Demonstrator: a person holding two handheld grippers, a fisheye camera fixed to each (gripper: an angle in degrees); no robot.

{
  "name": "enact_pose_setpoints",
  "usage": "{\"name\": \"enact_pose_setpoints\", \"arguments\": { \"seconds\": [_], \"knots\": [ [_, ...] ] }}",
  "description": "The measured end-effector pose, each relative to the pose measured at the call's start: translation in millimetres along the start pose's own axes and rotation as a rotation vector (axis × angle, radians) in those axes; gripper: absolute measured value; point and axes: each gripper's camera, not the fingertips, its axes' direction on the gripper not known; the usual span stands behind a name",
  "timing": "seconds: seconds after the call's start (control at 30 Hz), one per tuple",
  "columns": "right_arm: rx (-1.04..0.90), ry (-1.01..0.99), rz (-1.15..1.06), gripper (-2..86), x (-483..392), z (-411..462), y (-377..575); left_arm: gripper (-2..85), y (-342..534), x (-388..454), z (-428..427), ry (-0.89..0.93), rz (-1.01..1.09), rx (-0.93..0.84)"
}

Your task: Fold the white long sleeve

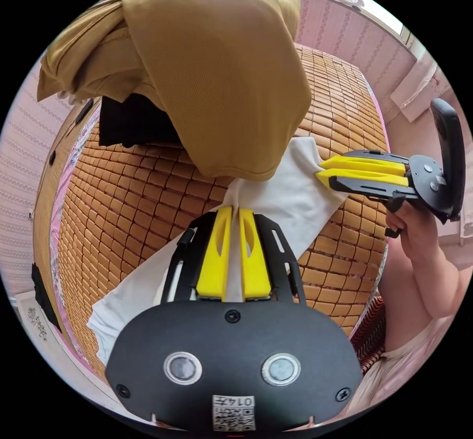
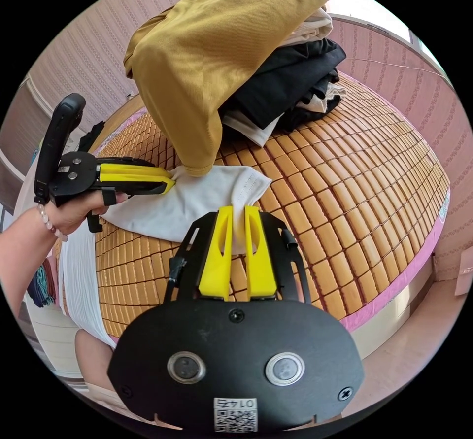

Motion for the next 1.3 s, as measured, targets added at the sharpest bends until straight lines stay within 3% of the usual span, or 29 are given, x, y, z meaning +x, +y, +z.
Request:
{"name": "enact_pose_setpoints", "arguments": {
  "seconds": [0.3, 0.73, 0.93, 1.0, 1.13, 1.3],
  "knots": [
    [0.039, -0.048, -0.031, 1.2, -10, -9, -20, -1.0, 9, -3, -15, -0.070, 0.018, -0.038],
    [0.188, -0.437, -0.380, 0.7, -102, -70, -41, -1.0, 130, -54, -135, -0.148, -0.114, 0.052],
    [0.354, -0.655, -0.661, 1.0, -234, -163, -48, -0.8, 276, -92, -249, -0.181, -0.283, 0.265],
    [0.349, -0.734, -0.798, 1.2, -296, -188, -47, -0.4, 362, -103, -301, -0.198, -0.394, 0.384],
    [0.160, -0.848, -1.124, 2.9, -454, -205, -2, 4.6, 510, -111, -343, -0.209, -0.617, 0.440],
    [-0.181, -0.657, -1.286, 5.7, -565, -136, 88, 8.4, 721, -99, -341, -0.227, -0.974, 0.291]
  ]
}}
